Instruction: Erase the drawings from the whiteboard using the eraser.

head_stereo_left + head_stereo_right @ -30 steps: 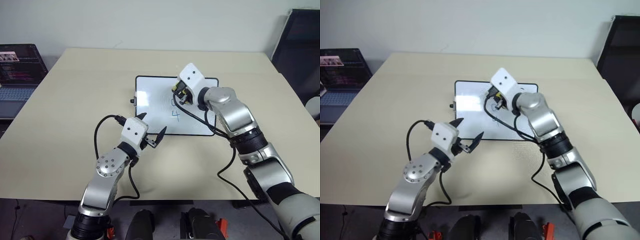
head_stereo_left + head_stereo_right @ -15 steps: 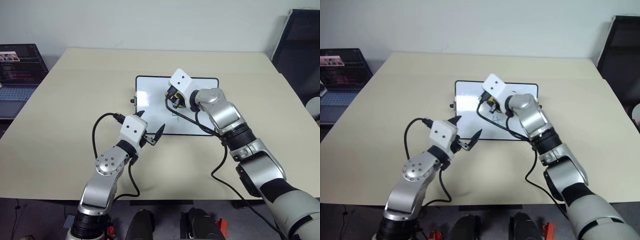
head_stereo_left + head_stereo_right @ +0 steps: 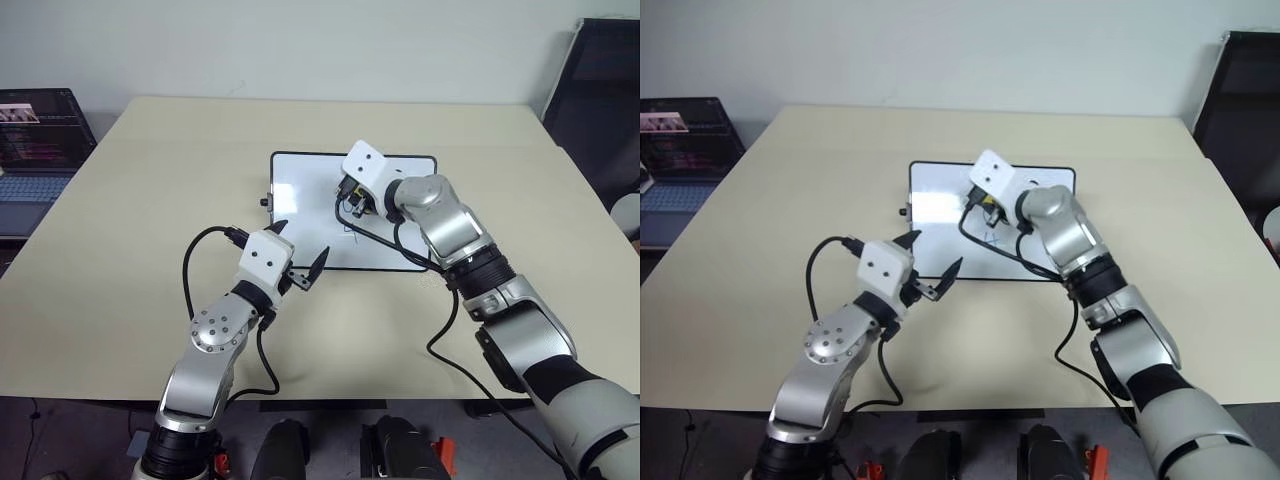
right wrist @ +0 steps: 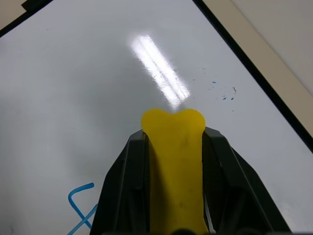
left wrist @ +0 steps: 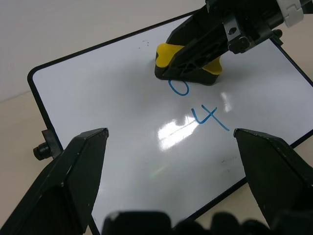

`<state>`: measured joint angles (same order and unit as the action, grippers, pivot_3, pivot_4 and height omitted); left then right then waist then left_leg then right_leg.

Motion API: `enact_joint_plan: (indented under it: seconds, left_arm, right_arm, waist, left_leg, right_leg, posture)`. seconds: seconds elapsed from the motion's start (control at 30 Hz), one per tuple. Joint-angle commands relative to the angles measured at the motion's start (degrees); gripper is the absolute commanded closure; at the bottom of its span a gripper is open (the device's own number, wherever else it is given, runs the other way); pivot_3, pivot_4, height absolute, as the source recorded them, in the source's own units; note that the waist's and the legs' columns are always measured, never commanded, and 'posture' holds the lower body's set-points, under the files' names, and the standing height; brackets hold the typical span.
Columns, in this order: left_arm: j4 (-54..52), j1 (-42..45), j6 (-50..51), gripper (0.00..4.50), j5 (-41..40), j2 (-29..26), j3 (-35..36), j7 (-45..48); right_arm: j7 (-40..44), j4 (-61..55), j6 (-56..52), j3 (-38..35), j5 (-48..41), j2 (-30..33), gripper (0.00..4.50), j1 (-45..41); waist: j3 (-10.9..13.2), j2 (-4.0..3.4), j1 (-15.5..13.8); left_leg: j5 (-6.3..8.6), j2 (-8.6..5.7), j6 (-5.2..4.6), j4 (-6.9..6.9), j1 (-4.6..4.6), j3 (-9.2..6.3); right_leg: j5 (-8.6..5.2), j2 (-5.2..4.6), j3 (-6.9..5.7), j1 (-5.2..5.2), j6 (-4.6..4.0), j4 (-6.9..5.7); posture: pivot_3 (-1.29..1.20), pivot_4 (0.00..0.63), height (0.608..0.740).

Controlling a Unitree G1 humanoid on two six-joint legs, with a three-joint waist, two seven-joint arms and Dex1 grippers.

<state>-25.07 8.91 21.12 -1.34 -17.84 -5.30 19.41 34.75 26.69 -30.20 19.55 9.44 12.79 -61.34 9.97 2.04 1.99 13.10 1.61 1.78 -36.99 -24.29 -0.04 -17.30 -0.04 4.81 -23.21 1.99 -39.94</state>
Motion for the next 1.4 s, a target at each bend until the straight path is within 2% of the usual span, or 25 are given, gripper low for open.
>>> enact_joint_plan:
  seconds: [0.03, 0.37, 0.93, 1.13, 1.4]
  left_arm:
    - [-2.4, 0.0, -0.9, 0.00, 0.6, 0.1, 0.1, -0.7]
    - [-3.5, -1.6, -1.1, 0.00, 0.7, -0.2, 1.1, -1.7]
    - [-2.8, 0.0, -0.8, 0.00, 0.6, 0.3, -0.1, -1.2]
    - [-2.4, 0.5, -0.9, 0.00, 0.5, 0.1, -0.1, -1.1]
    - [-2.4, -0.1, -1.2, 0.00, 0.6, -0.2, 0.5, -1.4]
  right_arm:
    - [2.3, -1.2, -3.8, -0.4, -1.3, -0.3, 3.40, 2.3]
    - [4.4, -4.7, -6.6, 2.4, -0.9, -0.8, 3.40, 6.8]
    - [-2.9, -1.0, -2.3, -4.2, -1.6, -0.6, 3.40, -1.0]
    - [-3.4, 1.4, -0.6, -3.9, -1.1, -0.6, 3.40, -2.2]
    - [0.2, 1.0, -0.7, -0.4, -0.2, -0.6, 3.40, 0.3]
  waist:
    - [0.0, 0.00, 0.0]
    - [0.0, 0.02, 0.7]
    - [0.0, 0.01, 1.1]
    - [0.0, 0.01, 1.3]
    - [0.0, 0.00, 1.3]
  left_leg:
    - [0.00, 0.00, 0.00, 0.00, 0.05, 0.01]
    - [0.01, 0.00, -0.01, 0.03, 1.37, 0.03]
    - [-0.01, 0.03, -0.03, 0.11, 1.24, 0.11]
    - [0.00, 0.08, -0.02, 0.19, 0.91, 0.05]
    - [0.02, 0.07, -0.02, 0.20, 0.86, 0.01]
  right_leg:
    - [0.00, 0.00, 0.01, 0.03, 0.00, -0.01]
    - [-0.03, 0.16, 0.05, 1.36, 0.01, 0.07]
    - [-0.03, 0.36, 0.27, 1.20, 0.01, 0.17]
    - [-0.03, 0.34, 0.31, 0.93, 0.01, 0.34]
    - [-0.02, 0.12, 0.26, 0.95, 0.01, 0.46]
  posture:
    - [0.00, 0.150, 0.740]
    - [0.00, 0.150, 0.740]
    - [0.00, 0.150, 0.740]
    - [0.00, 0.150, 0.740]
    - [0.00, 0.150, 0.740]
